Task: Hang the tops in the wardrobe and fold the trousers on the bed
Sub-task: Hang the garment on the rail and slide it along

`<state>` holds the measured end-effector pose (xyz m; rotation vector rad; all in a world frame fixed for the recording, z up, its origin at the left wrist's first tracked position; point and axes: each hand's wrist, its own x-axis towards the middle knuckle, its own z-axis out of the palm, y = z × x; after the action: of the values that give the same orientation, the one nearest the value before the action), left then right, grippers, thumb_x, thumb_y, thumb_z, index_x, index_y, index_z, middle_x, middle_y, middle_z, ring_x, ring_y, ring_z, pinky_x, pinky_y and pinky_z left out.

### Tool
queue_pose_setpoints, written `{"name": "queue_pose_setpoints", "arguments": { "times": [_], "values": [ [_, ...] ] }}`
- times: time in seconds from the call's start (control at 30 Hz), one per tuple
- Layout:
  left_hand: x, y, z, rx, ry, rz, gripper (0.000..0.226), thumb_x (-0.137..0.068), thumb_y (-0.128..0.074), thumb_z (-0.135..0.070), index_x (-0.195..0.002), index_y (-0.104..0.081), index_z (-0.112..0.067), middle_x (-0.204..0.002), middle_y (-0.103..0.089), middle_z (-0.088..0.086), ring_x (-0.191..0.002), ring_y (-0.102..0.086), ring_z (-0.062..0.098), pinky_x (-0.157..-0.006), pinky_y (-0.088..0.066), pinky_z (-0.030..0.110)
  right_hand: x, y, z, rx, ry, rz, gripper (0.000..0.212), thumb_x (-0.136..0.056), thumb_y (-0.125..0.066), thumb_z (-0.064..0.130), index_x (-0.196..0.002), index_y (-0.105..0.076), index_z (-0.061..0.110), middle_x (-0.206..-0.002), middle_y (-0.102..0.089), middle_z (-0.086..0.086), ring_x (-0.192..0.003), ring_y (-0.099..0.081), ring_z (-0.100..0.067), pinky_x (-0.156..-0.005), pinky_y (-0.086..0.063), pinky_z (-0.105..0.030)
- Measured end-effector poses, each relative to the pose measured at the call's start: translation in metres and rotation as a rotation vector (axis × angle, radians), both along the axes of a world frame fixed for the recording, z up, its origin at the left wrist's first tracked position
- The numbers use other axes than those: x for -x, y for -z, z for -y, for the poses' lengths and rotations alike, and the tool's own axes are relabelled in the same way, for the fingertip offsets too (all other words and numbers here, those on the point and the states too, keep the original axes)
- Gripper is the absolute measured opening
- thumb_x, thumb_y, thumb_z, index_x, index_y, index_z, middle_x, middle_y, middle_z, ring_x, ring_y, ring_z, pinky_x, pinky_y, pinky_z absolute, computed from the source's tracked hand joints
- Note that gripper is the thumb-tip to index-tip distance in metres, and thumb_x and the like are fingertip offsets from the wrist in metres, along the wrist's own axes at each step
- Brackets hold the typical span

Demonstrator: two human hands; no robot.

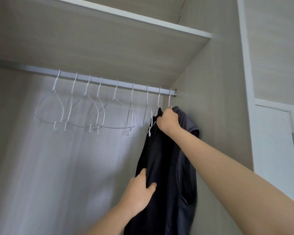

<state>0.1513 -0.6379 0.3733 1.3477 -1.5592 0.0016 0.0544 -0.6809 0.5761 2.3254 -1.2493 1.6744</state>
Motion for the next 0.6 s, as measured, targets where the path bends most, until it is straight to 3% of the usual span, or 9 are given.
{"name": "queue_pose_setpoints", "arguments": {
  "times": [0.13,0.27,0.4,0.5,0.6],
  "values": [
    [0.002,0.011,-0.023,-0.044,-0.029,-0.007,0.043,-0.098,-0.052,-0.029,-0.138,-0.044,-0.016,-0.111,-0.068,0.005,-0.093,-0.068,0.02,-0.087,-0.056,0.04,0.003,0.031,-0.025,0.045,-0.06,0.0,0.028,-0.092,-0.049,0.002,-0.118,-0.045,-0.006,-0.109,-0.058,-0.02,-0.08,-0.05,-0.024,-0.061,-0.04,-0.028],
    [-0.002,0.037,-0.051,-0.102,-0.066,-0.059,0.024,-0.098,-0.05,-0.031,-0.116,-0.052,-0.015,-0.104,-0.069,0.01,-0.093,-0.067,0.029,-0.085,-0.054,0.049,0.013,0.079,-0.052,0.057,-0.129,-0.016,0.028,-0.093,-0.051,0.008,-0.12,-0.044,0.001,-0.099,-0.056,-0.011,-0.081,-0.05,-0.021,-0.069,-0.042,-0.028],
    [-0.008,0.072,-0.078,-0.179,-0.101,-0.088,0.015,-0.097,-0.052,-0.018,-0.111,-0.055,-0.015,-0.088,-0.069,0.008,-0.081,-0.066,0.023,-0.078,-0.055,0.039,0.022,0.131,-0.084,-0.037,-0.192,-0.129,0.04,-0.091,-0.052,0.01,-0.129,-0.04,0.004,-0.1,-0.055,-0.006,-0.085,-0.054,-0.019,-0.072,-0.043,-0.028],
    [-0.013,0.099,-0.107,-0.276,-0.094,-0.14,0.02,-0.096,-0.051,-0.009,-0.116,-0.055,-0.011,-0.083,-0.068,0.007,-0.074,-0.065,0.02,-0.077,-0.051,0.032,0.026,0.175,-0.108,-0.07,-0.208,-0.224,0.046,-0.09,-0.053,0.016,-0.134,-0.039,0.008,-0.118,-0.054,-0.008,-0.103,-0.056,-0.026,-0.083,-0.047,-0.036],
    [-0.013,0.115,-0.148,-0.36,-0.055,-0.252,0.028,-0.094,-0.041,0.004,-0.117,-0.052,-0.007,-0.082,-0.065,0.007,-0.069,-0.064,0.022,-0.073,-0.051,0.025,0.029,0.212,-0.132,-0.102,-0.277,-0.29,0.045,-0.091,-0.053,0.019,-0.134,-0.039,0.012,-0.127,-0.053,-0.005,-0.103,-0.054,-0.022,-0.087,-0.049,-0.039]
  ]
}}
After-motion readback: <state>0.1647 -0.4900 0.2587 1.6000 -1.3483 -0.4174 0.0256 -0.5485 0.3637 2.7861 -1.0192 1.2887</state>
